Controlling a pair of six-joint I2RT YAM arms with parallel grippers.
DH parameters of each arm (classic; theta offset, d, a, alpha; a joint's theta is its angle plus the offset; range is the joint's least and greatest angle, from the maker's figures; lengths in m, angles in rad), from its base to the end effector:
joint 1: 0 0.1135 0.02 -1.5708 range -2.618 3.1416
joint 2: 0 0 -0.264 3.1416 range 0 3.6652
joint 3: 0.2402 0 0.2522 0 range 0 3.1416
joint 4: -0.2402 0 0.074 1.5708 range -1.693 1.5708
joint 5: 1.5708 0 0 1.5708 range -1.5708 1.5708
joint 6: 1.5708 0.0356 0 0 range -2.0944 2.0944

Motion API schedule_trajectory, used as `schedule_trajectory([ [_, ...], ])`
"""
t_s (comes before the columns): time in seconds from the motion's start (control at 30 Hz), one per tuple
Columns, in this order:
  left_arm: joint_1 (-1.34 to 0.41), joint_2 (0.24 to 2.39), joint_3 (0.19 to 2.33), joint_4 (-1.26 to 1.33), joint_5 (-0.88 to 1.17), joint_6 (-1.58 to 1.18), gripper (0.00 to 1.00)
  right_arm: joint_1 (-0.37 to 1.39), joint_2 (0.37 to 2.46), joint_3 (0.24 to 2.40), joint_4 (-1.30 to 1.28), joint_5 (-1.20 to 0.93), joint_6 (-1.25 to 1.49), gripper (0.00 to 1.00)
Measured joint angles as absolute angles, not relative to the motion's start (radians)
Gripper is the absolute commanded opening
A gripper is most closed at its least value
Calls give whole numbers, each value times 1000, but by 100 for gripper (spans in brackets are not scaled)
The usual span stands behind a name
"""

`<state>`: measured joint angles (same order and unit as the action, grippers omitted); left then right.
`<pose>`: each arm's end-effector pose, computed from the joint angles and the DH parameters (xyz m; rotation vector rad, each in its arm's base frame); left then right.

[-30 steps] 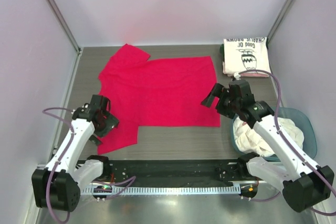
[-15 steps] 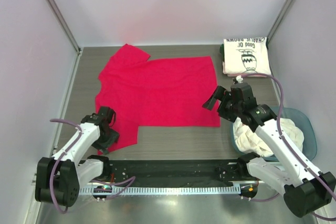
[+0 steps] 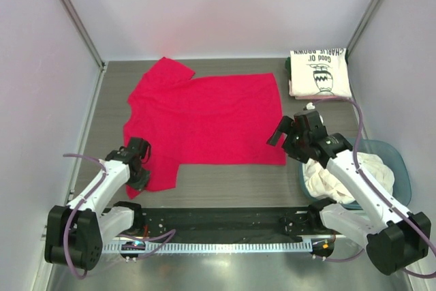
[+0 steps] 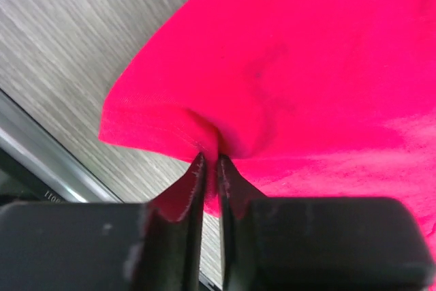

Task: Fold and stack the t-shirts
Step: Fold the tshirt

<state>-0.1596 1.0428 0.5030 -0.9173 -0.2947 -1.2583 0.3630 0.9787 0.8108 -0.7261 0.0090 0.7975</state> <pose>0.1401 -0.0121 0.1597 -1.5119 2.4234 0.2160 0.1804 0.0682 0.2653 0.5491 2.4689 0.4785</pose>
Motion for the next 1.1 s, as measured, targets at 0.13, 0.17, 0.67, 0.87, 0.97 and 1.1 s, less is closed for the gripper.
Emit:
schedule_trajectory([
  [0.13,-160,1037,495,-892,-297,-1242,6,363,1028,761,-746,65,816,99],
  [0.17,-160,1037,494,-887,-297,-1233,5,363,1045,749,-749,73,818,98],
  [0.67,-162,1034,487,-835,-296,-1182,0,385,1328,740,-614,147,848,85],
  [0.87,-162,1023,481,-812,-296,-1173,0,395,1423,743,-570,190,845,66],
  [0.97,-162,1000,469,-800,-296,-1174,0,397,1436,742,-579,218,845,48],
  [1.1,-162,982,459,-792,-296,-1174,0,397,1447,742,-594,246,849,32],
])
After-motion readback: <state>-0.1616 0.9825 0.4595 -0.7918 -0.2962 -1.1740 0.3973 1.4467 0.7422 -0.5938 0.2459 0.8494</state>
